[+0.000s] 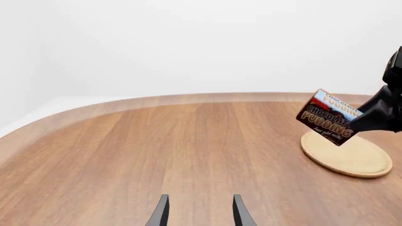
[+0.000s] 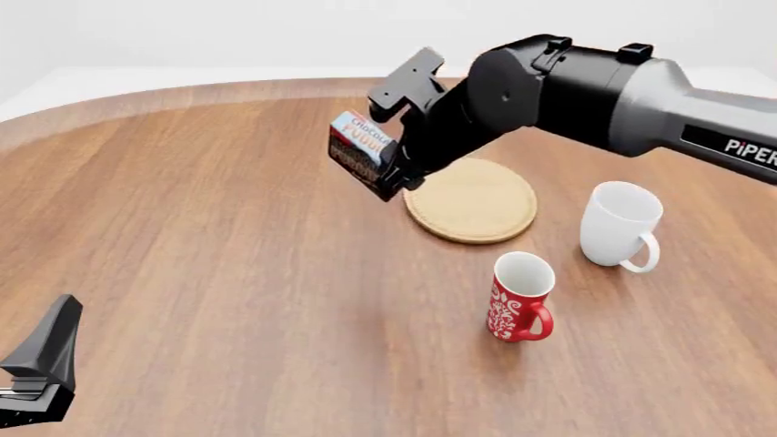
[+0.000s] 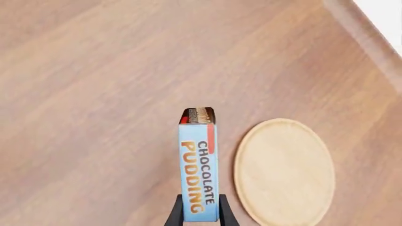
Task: Put the chocolate pudding to the left of the plate.
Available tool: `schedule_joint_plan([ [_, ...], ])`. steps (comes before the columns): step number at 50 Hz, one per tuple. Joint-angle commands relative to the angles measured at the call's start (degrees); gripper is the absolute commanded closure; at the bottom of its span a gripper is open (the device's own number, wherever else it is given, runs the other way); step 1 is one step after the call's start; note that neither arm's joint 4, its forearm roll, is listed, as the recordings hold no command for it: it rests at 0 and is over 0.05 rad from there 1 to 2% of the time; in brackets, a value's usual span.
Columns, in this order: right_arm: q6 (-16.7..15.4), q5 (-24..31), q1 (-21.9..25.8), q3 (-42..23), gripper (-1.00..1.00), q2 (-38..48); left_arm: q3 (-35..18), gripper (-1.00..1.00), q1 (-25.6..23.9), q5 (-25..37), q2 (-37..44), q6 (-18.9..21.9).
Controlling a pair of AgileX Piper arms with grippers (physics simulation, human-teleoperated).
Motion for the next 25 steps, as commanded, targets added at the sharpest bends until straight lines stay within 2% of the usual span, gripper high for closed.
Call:
schedule_joint_plan([
  [1, 0.72, 4.98, 0.33, -8.21, 1.0, 3.62, 0.0, -1.0, 0.0, 0.0, 0.0, 0.0],
  [25, -1.57, 13.06, -2.21, -34.42, 1.0, 23.41, 0.0, -1.0, 0.0, 0.0, 0.0, 0.0],
])
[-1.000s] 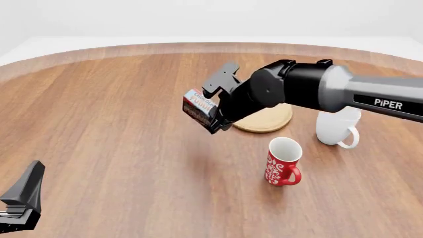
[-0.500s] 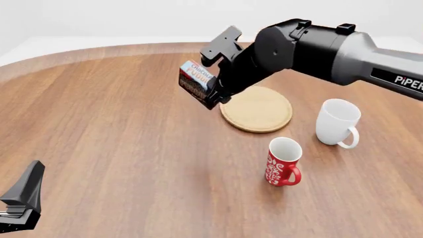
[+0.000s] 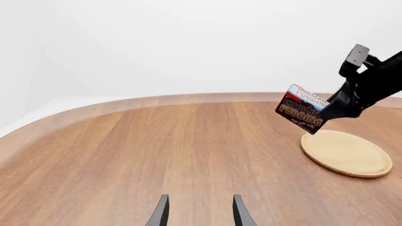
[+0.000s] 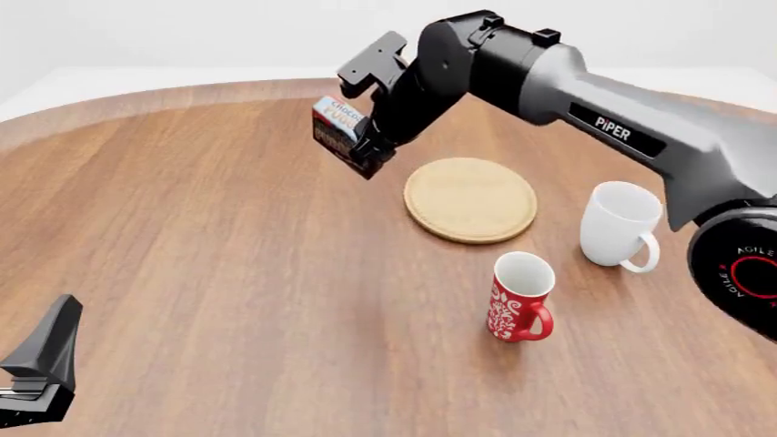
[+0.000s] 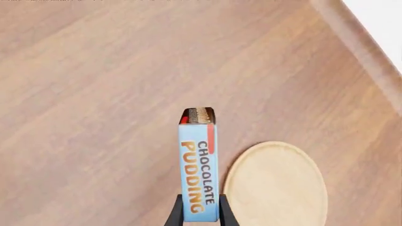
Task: Put the chocolate pudding to the left of the plate.
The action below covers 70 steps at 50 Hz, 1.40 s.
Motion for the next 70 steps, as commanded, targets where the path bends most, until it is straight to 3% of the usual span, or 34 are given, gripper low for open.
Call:
schedule_joint_plan([
  [1, -0.17, 3.94, -1.31, -12.07, 1.0, 8.43, 0.0, -1.0, 0.0, 0.0, 0.0, 0.0],
  [8, -0.62, 6.28, -2.48, -18.6, 1.0, 13.66, 0.0, -1.0, 0.0, 0.0, 0.0, 0.0],
  [17, -1.19, 12.71, -3.61, -33.8, 1.0, 23.63, 0.0, -1.0, 0.0, 0.0, 0.0, 0.0],
  [32, -1.41, 20.29, -4.5, -50.42, 1.0, 34.96, 0.0, -1.0, 0.0, 0.0, 0.0, 0.0],
  [70, -1.9, 21.3, -5.69, -51.62, 1.0, 39.11, 0.0, -1.0, 0.0, 0.0, 0.0, 0.0],
])
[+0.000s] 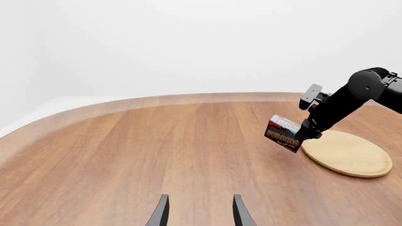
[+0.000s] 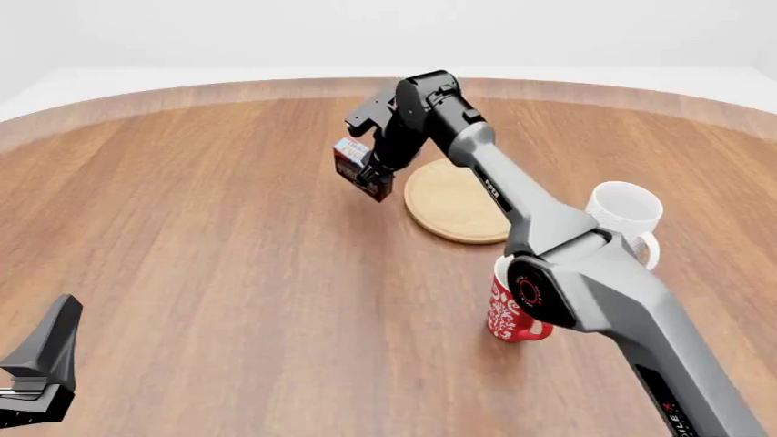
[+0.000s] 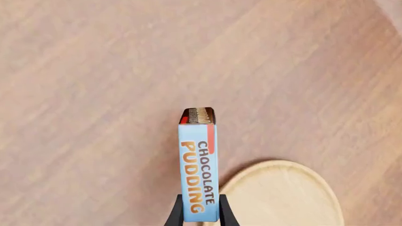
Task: Put the chocolate pudding to the left of the plate.
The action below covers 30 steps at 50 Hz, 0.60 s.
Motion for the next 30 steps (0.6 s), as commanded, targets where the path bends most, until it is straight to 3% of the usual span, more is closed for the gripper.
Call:
schedule_joint_plan([
  [1, 0.56, 0.29, -0.25, -0.32, 1.0, 0.6, 0.0, -1.0, 0.0, 0.0, 0.0, 0.0],
  [30, 1.04, 0.08, 0.09, -0.34, 1.0, 1.56, 0.0, -1.0, 0.0, 0.0, 0.0, 0.0],
])
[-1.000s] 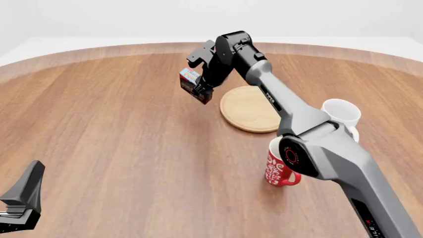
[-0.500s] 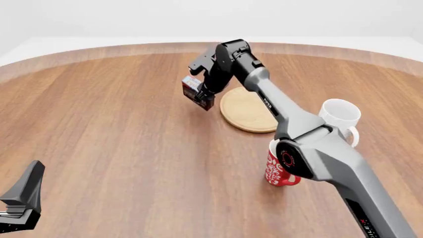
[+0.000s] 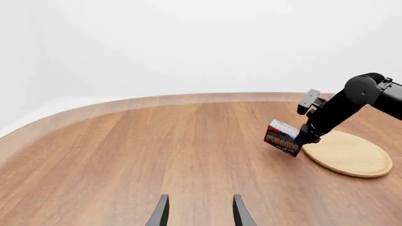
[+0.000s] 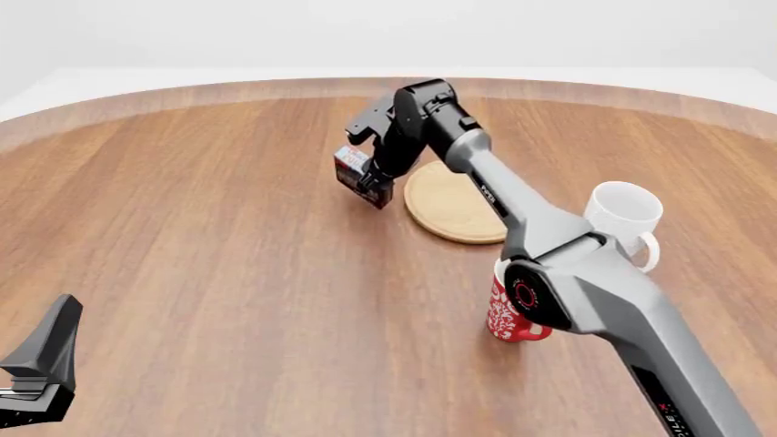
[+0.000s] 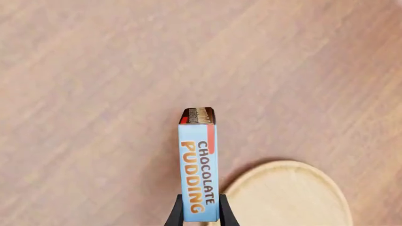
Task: Put the chocolate pudding to the left of the plate.
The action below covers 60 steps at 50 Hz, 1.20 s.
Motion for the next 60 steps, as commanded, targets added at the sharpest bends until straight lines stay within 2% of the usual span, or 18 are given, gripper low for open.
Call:
schedule_joint_plan([
  [1, 0.93, 0.05, 0.21, -0.06, 1.0, 0.03, 0.0, -1.0, 0.0, 0.0, 0.0, 0.0],
  [9, 1.13, 0.16, 0.3, 0.32, 1.0, -0.14, 0.0, -1.0, 0.0, 0.0, 0.0, 0.0],
  [12, 0.3, -0.48, -0.39, -0.31, 1.0, 0.05, 0.0, -1.0, 0.0, 0.0, 0.0, 0.0],
  [13, 1.0, -0.28, 0.54, -0.19, 1.0, -0.45, 0.0, -1.0, 0.0, 0.0, 0.0, 0.0],
  [14, 0.14, -1.53, -0.39, -0.56, -1.0, -0.59, 0.0, -1.0, 0.0, 0.0, 0.0, 0.0],
  [39, 0.27, -1.96, -0.43, 0.18, -1.0, -1.58, 0.0, -1.0, 0.0, 0.0, 0.0, 0.0],
  [45, 0.45, -3.38, -0.38, 2.9, -1.0, -3.29, 0.0, -1.0, 0.0, 0.0, 0.0, 0.0],
  [47, 0.48, -5.64, -0.36, 7.2, -1.0, -5.42, 0.0, -1.0, 0.0, 0.0, 0.0, 0.0],
  [50, 1.11, -11.78, 0.16, 18.99, -1.0, -11.77, 0.0, -1.0, 0.0, 0.0, 0.0, 0.0],
  [53, 1.91, -16.02, 0.81, 27.06, -1.0, -16.76, 0.0, -1.0, 0.0, 0.0, 0.0, 0.0],
  [55, 4.32, -22.82, 2.13, 37.7, -1.0, -24.07, 0.0, -1.0, 0.0, 0.0, 0.0, 0.0],
  [57, 5.41, -26.61, 2.73, 44.09, -1.0, -28.08, 0.0, -1.0, 0.0, 0.0, 0.0, 0.0],
  [58, 6.37, -30.21, 3.41, 50.83, -1.0, -32.43, 0.0, -1.0, 0.0, 0.0, 0.0, 0.0],
  [60, 6.99, -33.55, 4.54, 58.05, -1.0, -37.38, 0.0, -1.0, 0.0, 0.0, 0.0, 0.0],
])
